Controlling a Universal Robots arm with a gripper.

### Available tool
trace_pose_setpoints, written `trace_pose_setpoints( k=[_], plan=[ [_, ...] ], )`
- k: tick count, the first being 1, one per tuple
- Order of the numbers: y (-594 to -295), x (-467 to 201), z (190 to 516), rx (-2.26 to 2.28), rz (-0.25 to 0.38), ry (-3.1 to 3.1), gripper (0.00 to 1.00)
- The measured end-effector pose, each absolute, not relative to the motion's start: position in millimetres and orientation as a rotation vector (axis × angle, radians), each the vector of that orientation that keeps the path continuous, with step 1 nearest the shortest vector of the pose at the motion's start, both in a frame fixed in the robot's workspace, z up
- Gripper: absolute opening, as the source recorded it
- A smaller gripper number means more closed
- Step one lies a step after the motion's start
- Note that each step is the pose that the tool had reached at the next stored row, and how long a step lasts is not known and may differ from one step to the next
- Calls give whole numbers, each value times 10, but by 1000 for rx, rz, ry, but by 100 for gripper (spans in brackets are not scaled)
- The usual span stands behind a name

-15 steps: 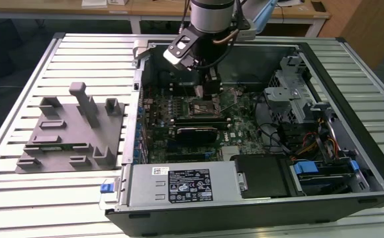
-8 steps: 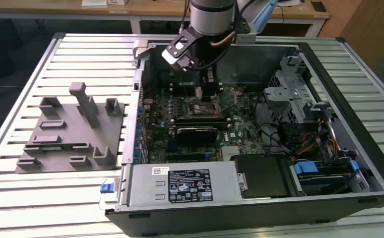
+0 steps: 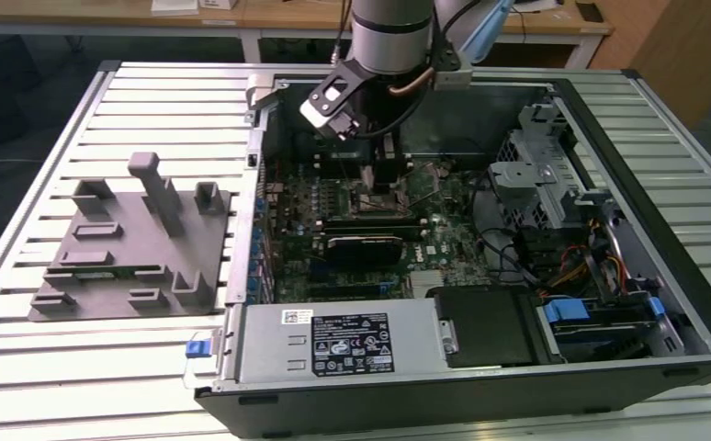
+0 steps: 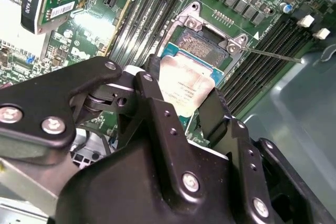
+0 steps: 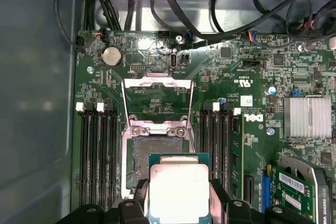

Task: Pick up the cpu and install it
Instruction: 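Place the cpu into insertion slot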

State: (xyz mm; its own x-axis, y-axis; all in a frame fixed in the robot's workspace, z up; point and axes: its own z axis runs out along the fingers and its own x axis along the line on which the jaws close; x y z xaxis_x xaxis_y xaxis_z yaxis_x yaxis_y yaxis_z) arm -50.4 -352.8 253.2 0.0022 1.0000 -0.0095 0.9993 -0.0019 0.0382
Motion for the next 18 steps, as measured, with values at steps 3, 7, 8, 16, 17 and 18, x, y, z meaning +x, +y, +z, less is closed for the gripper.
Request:
trace_pose_setpoints(
  k=[3, 7, 8, 16, 17, 18],
  plan=[
    [-3528, -504, 2528, 2196, 31, 2199, 54],
    [-3528, -504, 2520, 2196, 32, 2199, 54],
    [-3528, -504, 2512, 2196, 32, 2199, 54],
    [-3528, -497, 2424, 2197, 31, 2198, 54],
    [-3528, -494, 2414, 2197, 31, 2198, 54],
    [-3528, -491, 2405, 2197, 31, 2198, 54]
  ],
)
